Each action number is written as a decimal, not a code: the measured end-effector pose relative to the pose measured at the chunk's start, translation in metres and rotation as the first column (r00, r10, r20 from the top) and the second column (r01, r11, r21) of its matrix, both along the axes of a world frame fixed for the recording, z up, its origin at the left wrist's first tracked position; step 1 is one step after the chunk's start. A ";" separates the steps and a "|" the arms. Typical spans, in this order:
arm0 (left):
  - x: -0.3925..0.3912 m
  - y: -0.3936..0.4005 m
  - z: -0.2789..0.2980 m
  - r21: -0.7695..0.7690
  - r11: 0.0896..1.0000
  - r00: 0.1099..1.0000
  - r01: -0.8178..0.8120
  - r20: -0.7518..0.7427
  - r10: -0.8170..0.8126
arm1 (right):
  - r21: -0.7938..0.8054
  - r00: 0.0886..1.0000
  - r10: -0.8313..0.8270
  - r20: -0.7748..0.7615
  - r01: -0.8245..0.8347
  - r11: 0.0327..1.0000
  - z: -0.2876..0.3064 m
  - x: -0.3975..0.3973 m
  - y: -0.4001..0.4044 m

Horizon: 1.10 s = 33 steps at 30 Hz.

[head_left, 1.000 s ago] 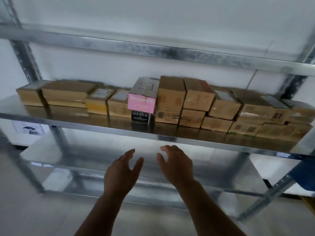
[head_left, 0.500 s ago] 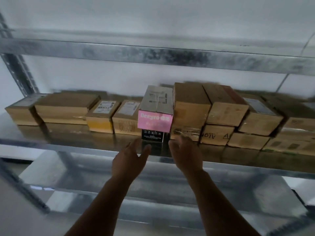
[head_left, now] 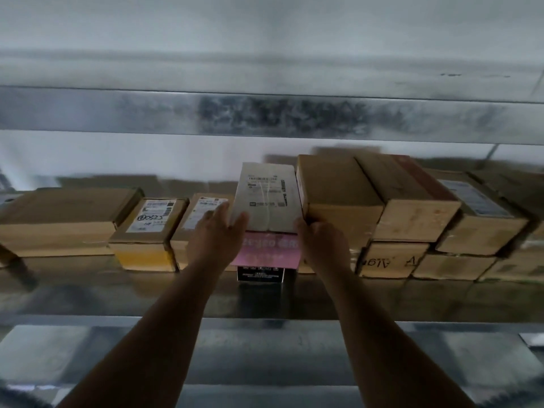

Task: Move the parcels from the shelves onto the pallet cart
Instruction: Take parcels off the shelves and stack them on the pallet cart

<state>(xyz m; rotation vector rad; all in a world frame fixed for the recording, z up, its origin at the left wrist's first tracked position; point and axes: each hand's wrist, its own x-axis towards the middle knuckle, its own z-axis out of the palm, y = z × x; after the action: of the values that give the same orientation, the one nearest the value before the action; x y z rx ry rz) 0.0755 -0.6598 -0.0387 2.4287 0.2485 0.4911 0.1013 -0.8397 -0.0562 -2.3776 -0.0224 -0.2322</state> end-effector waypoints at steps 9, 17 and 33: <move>0.013 0.019 -0.008 -0.413 0.891 0.964 0.188 -0.096 -0.248 | 0.315 0.986 0.059 -0.155 -0.008 0.949 0.003 -0.008 0.006; -0.028 0.036 -0.003 -0.623 0.730 0.909 0.281 -0.071 -0.410 | 0.317 0.932 0.329 -0.152 -0.269 0.910 0.012 -0.045 0.014; -0.185 0.063 -0.076 -0.441 0.722 0.842 0.533 0.194 -0.503 | 0.375 0.985 0.164 0.057 -0.174 0.911 -0.054 -0.220 0.042</move>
<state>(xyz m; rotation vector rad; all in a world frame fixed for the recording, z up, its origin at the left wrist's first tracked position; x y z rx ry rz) -0.1099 -0.5967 -0.1145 1.8666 -0.3127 0.2071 -0.1189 -0.7978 -0.1097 -1.9727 -0.1791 -0.1652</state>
